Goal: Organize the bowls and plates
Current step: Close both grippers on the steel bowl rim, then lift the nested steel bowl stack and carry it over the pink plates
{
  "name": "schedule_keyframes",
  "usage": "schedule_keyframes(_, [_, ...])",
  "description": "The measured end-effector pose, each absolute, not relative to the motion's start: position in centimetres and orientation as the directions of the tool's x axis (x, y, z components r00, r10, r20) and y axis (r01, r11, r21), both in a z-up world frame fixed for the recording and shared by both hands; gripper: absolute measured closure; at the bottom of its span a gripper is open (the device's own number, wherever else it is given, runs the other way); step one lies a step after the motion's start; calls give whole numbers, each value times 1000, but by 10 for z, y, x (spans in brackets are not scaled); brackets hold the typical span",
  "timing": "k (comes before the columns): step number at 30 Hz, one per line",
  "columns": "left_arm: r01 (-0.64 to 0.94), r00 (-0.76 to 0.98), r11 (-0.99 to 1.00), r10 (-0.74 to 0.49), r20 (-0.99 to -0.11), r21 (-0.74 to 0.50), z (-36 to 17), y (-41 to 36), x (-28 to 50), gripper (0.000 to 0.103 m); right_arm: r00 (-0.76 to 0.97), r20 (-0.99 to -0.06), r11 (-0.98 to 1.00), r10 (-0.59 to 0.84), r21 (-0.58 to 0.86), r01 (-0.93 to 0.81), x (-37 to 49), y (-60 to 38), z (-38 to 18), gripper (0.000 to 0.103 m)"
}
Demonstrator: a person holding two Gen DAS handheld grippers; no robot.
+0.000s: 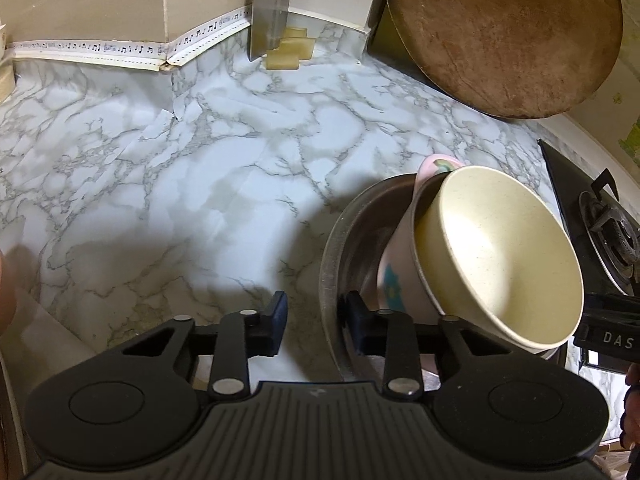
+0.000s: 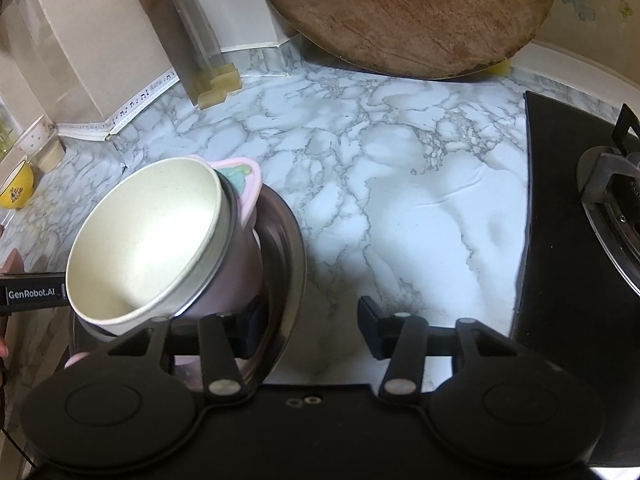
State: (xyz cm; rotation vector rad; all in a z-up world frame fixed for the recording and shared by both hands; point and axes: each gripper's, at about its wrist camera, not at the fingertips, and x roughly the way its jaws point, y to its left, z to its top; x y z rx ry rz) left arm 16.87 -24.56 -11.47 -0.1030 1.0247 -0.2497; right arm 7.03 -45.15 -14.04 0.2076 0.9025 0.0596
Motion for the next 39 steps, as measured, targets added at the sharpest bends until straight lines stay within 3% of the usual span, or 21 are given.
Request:
schedule_keyframes(5, [170,491,966,-255,-833,-195,-114,-249,169,80,606,-780,970,159,238,51,71,-453,-141,68])
schedule_keyframes(7, [174,481,962,-269,-834,-210,-114,-250,170,89,599,-782,965,173,256,55,71,-453,-142,73])
schedule_keyframes(14, [167,469,959,-282,-837,-229,-113,-248,172,91,584,-788,960,194,275,52,72,-447,-143,89])
schedule_keyframes(39, [124,520,966,-256,-815,-225,-100,-212,170,91,613,-765,970,199,245,-10,86,-410,-125,90])
